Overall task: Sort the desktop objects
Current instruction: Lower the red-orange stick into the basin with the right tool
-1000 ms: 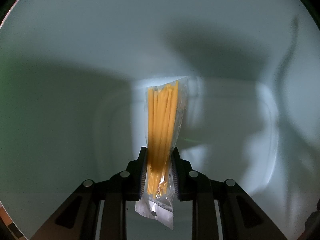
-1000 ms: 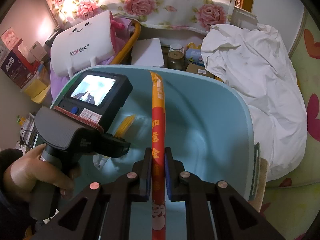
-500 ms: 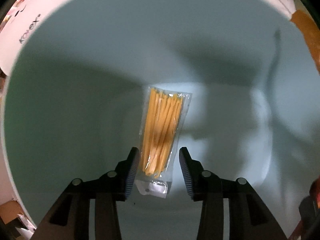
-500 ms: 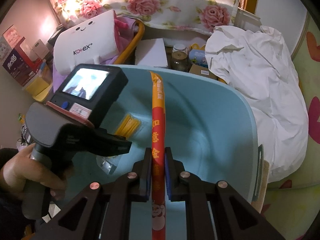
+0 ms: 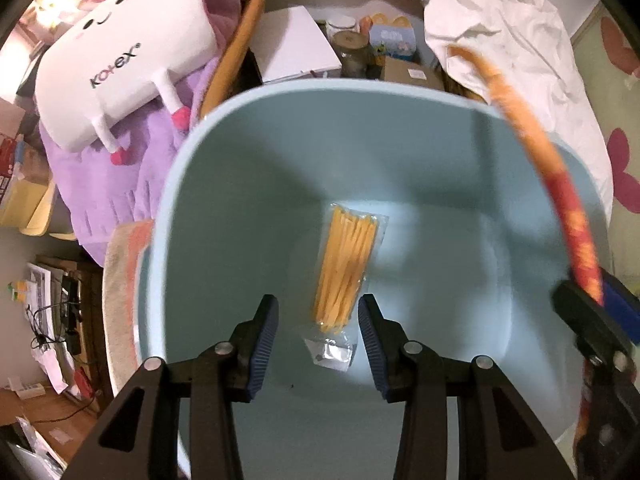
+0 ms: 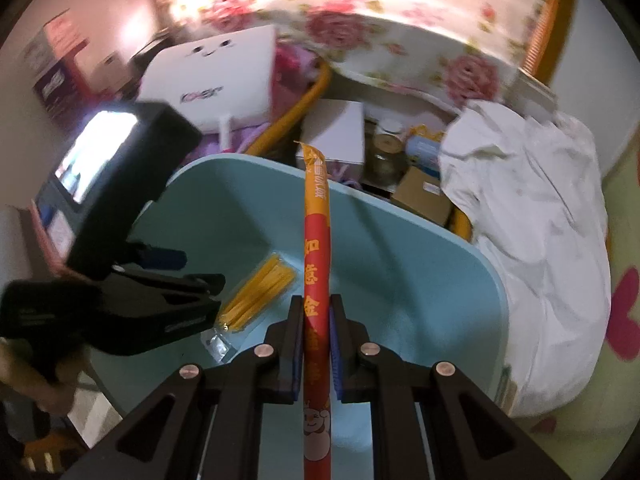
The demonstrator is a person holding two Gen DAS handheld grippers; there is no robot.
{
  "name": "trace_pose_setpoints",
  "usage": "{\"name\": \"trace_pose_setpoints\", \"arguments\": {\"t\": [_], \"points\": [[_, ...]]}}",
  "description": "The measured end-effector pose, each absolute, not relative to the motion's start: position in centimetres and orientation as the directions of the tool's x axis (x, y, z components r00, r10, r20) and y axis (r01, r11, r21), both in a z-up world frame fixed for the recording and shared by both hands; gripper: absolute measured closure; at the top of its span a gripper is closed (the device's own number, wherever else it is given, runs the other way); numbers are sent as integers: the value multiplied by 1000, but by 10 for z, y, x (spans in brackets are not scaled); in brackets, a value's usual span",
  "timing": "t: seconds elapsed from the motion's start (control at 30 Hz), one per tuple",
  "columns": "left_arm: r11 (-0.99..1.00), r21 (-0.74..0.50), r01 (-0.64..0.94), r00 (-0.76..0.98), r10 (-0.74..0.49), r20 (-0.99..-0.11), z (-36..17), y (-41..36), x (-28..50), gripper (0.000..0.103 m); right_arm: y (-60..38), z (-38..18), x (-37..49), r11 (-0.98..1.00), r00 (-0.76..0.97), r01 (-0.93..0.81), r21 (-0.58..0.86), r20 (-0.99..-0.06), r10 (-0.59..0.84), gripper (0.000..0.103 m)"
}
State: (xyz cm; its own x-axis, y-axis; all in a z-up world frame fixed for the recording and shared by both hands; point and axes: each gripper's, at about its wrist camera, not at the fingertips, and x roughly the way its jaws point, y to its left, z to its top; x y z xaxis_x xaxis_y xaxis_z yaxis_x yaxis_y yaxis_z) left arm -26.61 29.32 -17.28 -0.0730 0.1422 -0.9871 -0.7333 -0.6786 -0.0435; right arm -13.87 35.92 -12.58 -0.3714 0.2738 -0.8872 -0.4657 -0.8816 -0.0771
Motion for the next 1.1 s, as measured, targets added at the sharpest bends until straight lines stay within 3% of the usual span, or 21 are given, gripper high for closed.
{"name": "trace_pose_setpoints", "arguments": {"t": [0.67, 1.1], "points": [[-693, -67, -718, -107, 205, -973, -158, 243, -257, 58, 358, -190, -187, -971, -273, -236, -41, -956, 106, 91], [-696, -69, -714, -117, 216, -969, -151, 230, -258, 58, 363, -242, -194, -979, -148, -197, -48, -986, 78, 92]]}}
